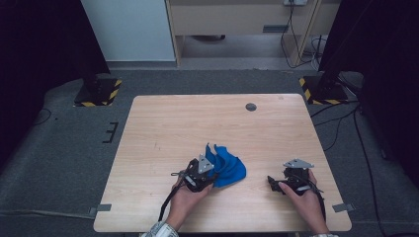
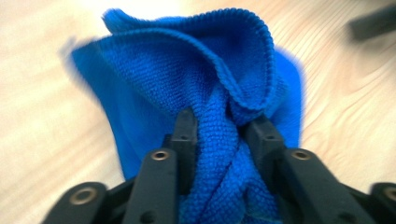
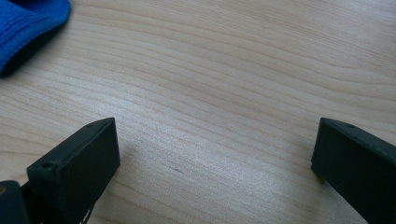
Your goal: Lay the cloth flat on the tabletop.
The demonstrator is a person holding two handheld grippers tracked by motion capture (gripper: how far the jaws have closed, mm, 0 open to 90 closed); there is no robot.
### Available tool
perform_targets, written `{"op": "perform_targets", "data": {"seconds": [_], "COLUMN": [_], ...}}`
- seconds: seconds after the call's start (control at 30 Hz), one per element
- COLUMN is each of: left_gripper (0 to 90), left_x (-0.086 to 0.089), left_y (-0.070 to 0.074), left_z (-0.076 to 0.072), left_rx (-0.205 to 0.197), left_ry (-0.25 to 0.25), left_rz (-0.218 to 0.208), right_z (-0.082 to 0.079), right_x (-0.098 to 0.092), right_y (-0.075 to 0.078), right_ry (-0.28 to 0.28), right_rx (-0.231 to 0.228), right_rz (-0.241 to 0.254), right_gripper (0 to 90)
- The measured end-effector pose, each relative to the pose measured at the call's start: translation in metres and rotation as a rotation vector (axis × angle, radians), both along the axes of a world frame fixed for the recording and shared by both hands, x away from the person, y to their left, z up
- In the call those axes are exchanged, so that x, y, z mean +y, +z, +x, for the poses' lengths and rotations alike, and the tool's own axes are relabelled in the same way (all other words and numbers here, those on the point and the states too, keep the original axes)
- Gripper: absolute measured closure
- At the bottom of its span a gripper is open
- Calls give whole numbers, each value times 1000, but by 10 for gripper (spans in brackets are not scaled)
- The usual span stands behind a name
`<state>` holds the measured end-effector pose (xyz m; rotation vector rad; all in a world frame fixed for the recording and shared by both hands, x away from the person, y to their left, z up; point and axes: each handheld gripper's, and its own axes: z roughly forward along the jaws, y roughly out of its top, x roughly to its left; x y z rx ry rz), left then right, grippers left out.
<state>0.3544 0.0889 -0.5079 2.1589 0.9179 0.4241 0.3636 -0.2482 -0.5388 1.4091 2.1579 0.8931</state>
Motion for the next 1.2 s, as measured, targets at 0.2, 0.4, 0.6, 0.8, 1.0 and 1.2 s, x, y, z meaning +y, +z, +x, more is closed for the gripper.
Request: {"op": "perform_targets", "data": {"seconds": [0.2, 0.4, 0.6, 0.8, 1.0, 1.2], "left_gripper": [261, 195, 213, 297, 397, 578], "left_x": [3, 10, 9, -9, -24, -23], "left_y": [-8, 8, 24, 33, 26, 14], "left_z": [-2, -12, -19, -20, -10, -1], "left_rx": [4, -48, -79, -90, -49, -10], "left_ry": [11, -11, -31, -73, -75, -67], "left_rz": [-28, -81, -113, -115, -64, 3], "right_z": [0, -1, -4, 0, 6, 7], "right_x": [0, 7, 30, 55, 77, 91], "right_y": [0, 3, 15, 19, 21, 11], "right_ry": [-3, 32, 164, 256, 294, 316], "right_rx": [0, -9, -73, -93, -81, -43], "right_rz": [-1, 1, 72, 96, 137, 103], "right_gripper": [10, 136, 350, 534, 536, 552]}}
